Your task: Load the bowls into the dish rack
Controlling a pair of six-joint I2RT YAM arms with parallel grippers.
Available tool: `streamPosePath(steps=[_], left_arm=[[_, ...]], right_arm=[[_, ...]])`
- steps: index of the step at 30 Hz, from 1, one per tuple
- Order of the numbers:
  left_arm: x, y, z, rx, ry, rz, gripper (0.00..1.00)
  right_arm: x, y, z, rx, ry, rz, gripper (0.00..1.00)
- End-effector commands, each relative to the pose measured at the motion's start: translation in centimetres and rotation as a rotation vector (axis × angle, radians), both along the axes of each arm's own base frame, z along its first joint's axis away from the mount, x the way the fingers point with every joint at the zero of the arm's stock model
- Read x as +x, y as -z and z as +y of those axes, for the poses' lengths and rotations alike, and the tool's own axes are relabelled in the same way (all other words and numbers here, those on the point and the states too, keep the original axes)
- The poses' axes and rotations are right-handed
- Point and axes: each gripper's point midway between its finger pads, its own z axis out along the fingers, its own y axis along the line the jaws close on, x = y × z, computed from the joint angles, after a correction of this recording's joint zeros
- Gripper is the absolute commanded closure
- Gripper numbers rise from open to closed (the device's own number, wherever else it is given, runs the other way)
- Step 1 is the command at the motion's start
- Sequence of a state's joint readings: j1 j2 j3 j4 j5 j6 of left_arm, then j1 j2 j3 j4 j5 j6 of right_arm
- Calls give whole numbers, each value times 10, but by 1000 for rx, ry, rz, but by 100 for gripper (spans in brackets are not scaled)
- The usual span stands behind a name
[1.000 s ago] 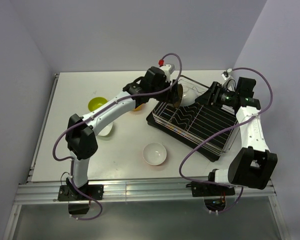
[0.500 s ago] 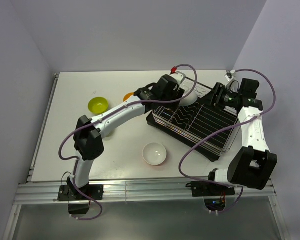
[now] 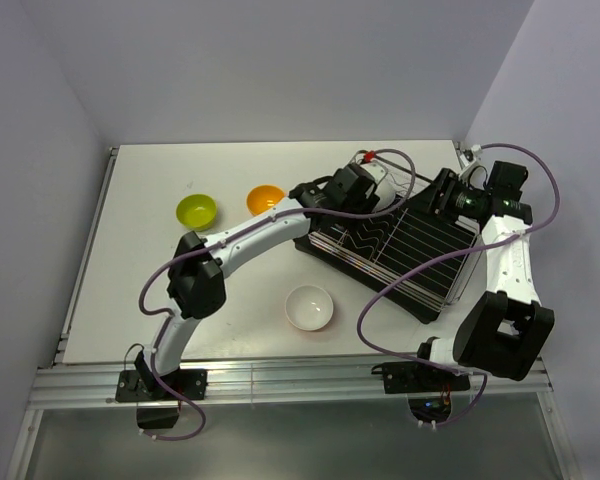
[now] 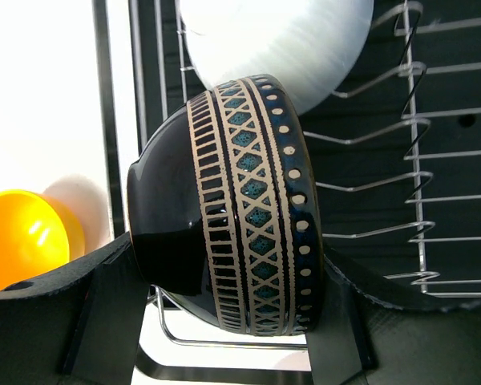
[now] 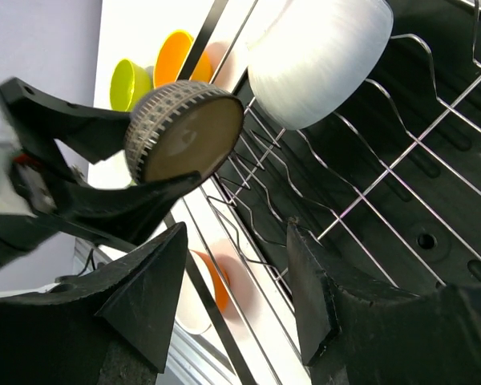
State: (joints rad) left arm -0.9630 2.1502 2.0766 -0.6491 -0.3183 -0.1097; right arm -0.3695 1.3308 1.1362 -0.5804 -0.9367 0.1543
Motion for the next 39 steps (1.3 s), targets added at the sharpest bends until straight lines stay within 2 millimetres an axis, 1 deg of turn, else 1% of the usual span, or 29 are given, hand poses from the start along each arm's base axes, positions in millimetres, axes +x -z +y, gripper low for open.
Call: streamPosePath(steps=[1,11,14,20,21,22,23,26,27,28,29,31,32,33,36,39], left_arm=[[4,-36,-10,-4,8,-110,100],[-7,-12,-10,99,43,-95,100],[-11,-6,-12,115,54,-77,98],[-14,-1,-17,121,65,-75,82],[-15,-2,-19,119,69,-75,77],[-16,-1,-20,118,72,-75,74],[-16,-2,-21,115,74,-76,68],[-19,-2,-23,118,85,-68,59],[-21,-2,-24,121,88,-66,54],[-23,-3,-25,117,94,-64,51],[-24,-4,-26,136,122,-76,46],[-26,-3,-27,140,129,-74,41],[-28,-4,-27,140,135,-72,39],[-31,-5,-29,136,143,-71,33],[-35,-6,-32,132,158,-67,27],[-38,-9,-35,114,164,-65,25]], right_arm=[[-5,-7,0,-6,-15,-42,40],[-6,-7,1,5,-17,-41,40],[-8,-5,1,5,-19,-37,40],[-8,-5,1,-8,-15,-47,40],[-9,-5,1,-9,-13,-45,39],[-9,-4,1,-7,-15,-43,39],[-9,-4,1,-7,-15,-42,39],[-8,-3,1,-3,-16,-38,39],[-8,-3,1,-2,-16,-39,39],[-7,-2,1,1,-16,-37,39],[-7,-2,1,2,-16,-36,39],[-7,-2,1,3,-15,-35,39],[-7,-2,1,3,-16,-34,39],[-7,-2,1,2,-16,-36,39],[-7,-1,0,1,-15,-34,39],[-7,0,0,0,-14,-28,39]])
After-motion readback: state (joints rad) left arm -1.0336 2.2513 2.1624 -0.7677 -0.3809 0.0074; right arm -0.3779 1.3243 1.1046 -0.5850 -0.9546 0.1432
